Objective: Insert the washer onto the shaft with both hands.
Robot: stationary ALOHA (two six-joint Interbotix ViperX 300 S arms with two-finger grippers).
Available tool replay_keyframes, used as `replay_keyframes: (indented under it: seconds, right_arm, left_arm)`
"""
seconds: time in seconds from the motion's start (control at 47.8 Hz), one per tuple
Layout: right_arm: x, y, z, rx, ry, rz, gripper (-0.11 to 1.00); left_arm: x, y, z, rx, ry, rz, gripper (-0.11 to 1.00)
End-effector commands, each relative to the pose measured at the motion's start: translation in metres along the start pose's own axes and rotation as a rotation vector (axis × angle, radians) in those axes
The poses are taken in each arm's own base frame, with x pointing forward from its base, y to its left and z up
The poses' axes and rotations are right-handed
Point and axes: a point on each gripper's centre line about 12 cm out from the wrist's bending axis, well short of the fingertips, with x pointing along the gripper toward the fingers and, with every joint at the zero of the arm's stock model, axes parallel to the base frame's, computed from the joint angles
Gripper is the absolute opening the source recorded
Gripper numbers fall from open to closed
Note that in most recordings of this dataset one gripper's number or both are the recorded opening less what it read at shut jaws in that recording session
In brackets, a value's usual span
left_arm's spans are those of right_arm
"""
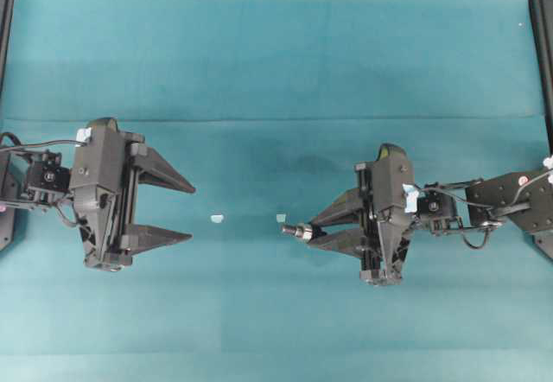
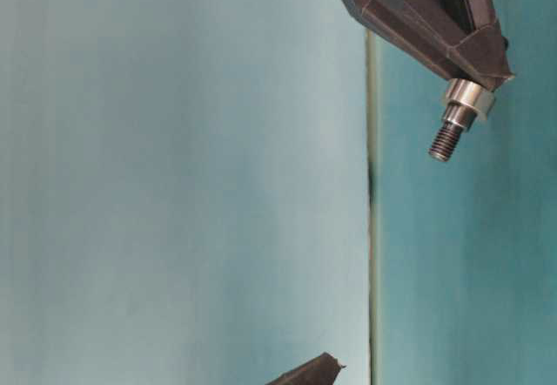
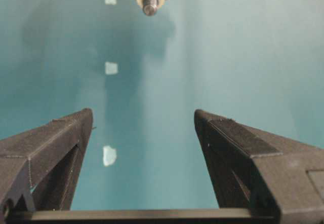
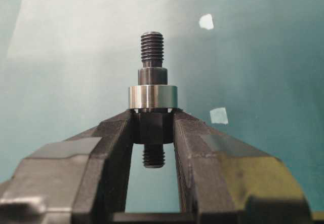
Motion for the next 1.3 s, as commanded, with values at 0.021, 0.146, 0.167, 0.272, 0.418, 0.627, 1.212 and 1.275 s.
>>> replay_keyframes:
  seconds: [0.021, 0.146, 0.167, 0.272, 0.418, 0.627, 1.212, 1.275]
  right_arm:
    - [0.0016, 0.0012, 0.0081, 0.01, -0.026, 0.003, 0.0]
    - [0.0019, 0.0018, 0.0085, 0.01, -0.027, 0.005, 0.0]
    - [0.0016, 0.0012, 0.0081, 0.01, -0.026, 0.003, 0.0]
    - [0.0016, 0.0013, 0.0082, 0.009, -0.027, 0.004, 0.0]
    - [0.0016, 0.0017, 0.0079, 0.01, -0.026, 0.005, 0.0]
    - [0.0016, 0.0012, 0.0081, 0.01, -0.026, 0.003, 0.0]
    - [0.0023, 0.0011, 0.0077, 0.01, -0.024, 0.003, 0.0]
    - [0.002, 0.0015, 0.007, 0.009, -0.023, 0.004, 0.0]
  left_arm:
    - [-0.0015, -0.001, 0.0058, 0.001, -0.02, -0.003, 0.87]
    - [-0.0015, -0.001, 0.006, 0.001, -0.021, -0.003, 0.87]
    - [-0.0015, -0.001, 0.006, 0.001, -0.021, -0.003, 0.87]
    - [-0.0015, -0.0005, 0.006, -0.002, -0.021, -0.002, 0.87]
    - [-0.0012, -0.0009, 0.0055, 0.001, -0.018, -0.003, 0.87]
    - [-0.0012, -0.001, 0.0061, -0.001, -0.02, -0.003, 0.87]
    - [-0.0008, -0.0009, 0.0054, -0.001, -0.015, -0.003, 0.87]
    - [-0.0011, -0.0009, 0.0054, -0.001, -0.014, -0.003, 0.87]
